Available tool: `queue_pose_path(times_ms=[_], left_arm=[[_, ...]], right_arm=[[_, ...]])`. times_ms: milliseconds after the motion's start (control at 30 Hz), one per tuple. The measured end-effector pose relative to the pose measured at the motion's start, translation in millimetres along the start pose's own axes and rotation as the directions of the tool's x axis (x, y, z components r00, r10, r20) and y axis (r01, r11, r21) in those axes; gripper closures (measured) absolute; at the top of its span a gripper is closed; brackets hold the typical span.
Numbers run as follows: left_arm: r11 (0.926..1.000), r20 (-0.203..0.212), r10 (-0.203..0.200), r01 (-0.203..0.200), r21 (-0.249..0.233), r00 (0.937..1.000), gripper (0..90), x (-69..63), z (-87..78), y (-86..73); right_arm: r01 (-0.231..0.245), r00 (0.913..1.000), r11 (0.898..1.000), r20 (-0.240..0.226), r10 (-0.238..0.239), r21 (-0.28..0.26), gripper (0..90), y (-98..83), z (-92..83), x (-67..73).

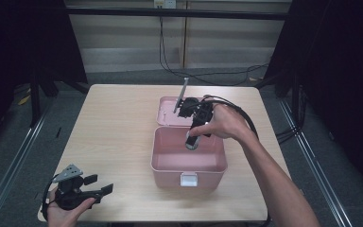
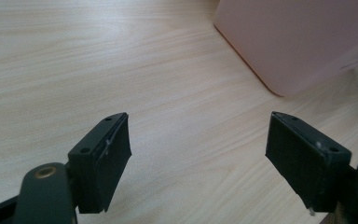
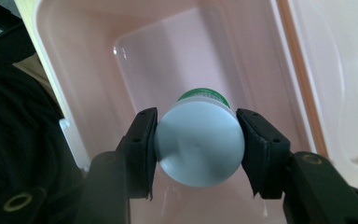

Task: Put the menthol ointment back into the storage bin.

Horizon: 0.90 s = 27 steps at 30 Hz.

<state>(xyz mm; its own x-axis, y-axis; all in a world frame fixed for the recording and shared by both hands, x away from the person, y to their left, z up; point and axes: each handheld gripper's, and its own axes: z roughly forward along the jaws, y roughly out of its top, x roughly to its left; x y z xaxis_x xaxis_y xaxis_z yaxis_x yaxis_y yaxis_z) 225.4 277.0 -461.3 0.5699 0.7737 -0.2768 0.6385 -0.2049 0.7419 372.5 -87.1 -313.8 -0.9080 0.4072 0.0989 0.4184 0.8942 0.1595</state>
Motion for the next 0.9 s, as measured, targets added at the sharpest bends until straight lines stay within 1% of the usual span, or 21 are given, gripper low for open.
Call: queue_pose_path(times_ms=[33, 100, 167, 333, 367, 400, 433, 533, 567, 633, 733, 833, 867, 900], left_arm=[[1.0, -0.001, 0.006, -0.006, 0.003, 1.0, 21.9, 0.1, -0.7, 0.0], [1.0, -0.001, 0.006, -0.006, 0.002, 1.0, 21.9, 0.1, -0.7, -0.1], [1.0, -0.001, 0.007, -0.007, 0.002, 1.0, 21.9, 0.1, -0.7, -0.1], [1.0, 0.001, 0.006, -0.006, 0.004, 1.0, 21.9, 0.2, -0.7, -0.1], [1.0, 0.0, 0.005, -0.005, 0.002, 1.0, 21.9, 0.2, -0.7, -0.1], [1.0, 0.0, 0.005, -0.005, 0.002, 1.0, 21.9, 0.2, -0.7, -0.1], [1.0, 0.0, 0.001, -0.001, -0.001, 1.0, 21.9, 0.0, -0.9, -0.2], [1.0, 0.003, -0.002, 0.002, -0.006, 1.0, 21.9, -0.1, -1.0, -0.3], [1.0, 0.004, 0.002, -0.002, -0.005, 1.0, 21.9, 0.1, -1.4, -0.2], [1.0, 0.006, 0.002, -0.002, -0.006, 1.0, 21.9, -0.6, -2.0, -0.3], [1.0, 0.012, 0.003, -0.003, -0.009, 0.9999, 21.8, -2.3, -2.1, -0.6], [0.9999, 0.011, 0.016, -0.016, -0.006, 0.9998, 21.8, -3.0, -1.8, -0.2], [0.9999, 0.012, 0.017, -0.017, -0.003, 0.9998, 21.8, -2.6, -2.0, -0.1], [0.9999, 0.015, 0.007, -0.007, -0.008, 0.9999, 21.8, -2.2, -2.2, -0.3]], right_arm=[[0.011, 0.9999, 1.0, -0.004, -0.011, 0.015, 51.0, 5.0, 2.6, 1.7], [0.018, 0.9998, 1.0, -0.004, -0.018, 0.019, 50.9, 7.5, 4.1, 2.4], [0.034, 0.9993, 0.999, -0.017, -0.034, 0.015, 51.0, 13.7, 7.7, 3.8], [0.052, 0.9984, 0.998, -0.024, -0.052, 0.018, 51.0, 21.0, 14.1, 6.1], [0.067, 0.9974, 0.997, -0.028, -0.066, 0.032, 51.0, 25.3, 16.4, 7.9], [0.067, 0.9974, 0.997, -0.028, -0.066, 0.032, 51.0, 25.3, 16.4, 7.9], [0.076, 0.9969, 0.996, -0.026, -0.075, 0.041, 51.0, 29.3, 19.9, 10.4], [0.086, 0.996, 0.996, -0.026, -0.085, 0.039, 51.0, 33.0, 23.6, 12.2], [0.09, 0.9958, 0.995, -0.023, -0.089, 0.046, 51.0, 35.4, 24.9, 13.6], [0.105, 0.9941, 0.993, -0.032, -0.103, 0.046, 51.0, 42.0, 30.9, 16.6], [0.112, 0.9933, 0.992, -0.036, -0.11, 0.056, 50.9, 46.0, 35.6, 18.3], [0.137, 0.9902, 0.989, -0.039, -0.134, 0.06, 51.0, 51.4, 43.7, 21.7], [0.14, 0.9897, 0.988, -0.04, -0.137, 0.062, 51.0, 53.7, 46.7, 23.4], [0.144, 0.989, 0.987, -0.041, -0.142, 0.066, 50.9, 55.2, 48.1, 24.4]])
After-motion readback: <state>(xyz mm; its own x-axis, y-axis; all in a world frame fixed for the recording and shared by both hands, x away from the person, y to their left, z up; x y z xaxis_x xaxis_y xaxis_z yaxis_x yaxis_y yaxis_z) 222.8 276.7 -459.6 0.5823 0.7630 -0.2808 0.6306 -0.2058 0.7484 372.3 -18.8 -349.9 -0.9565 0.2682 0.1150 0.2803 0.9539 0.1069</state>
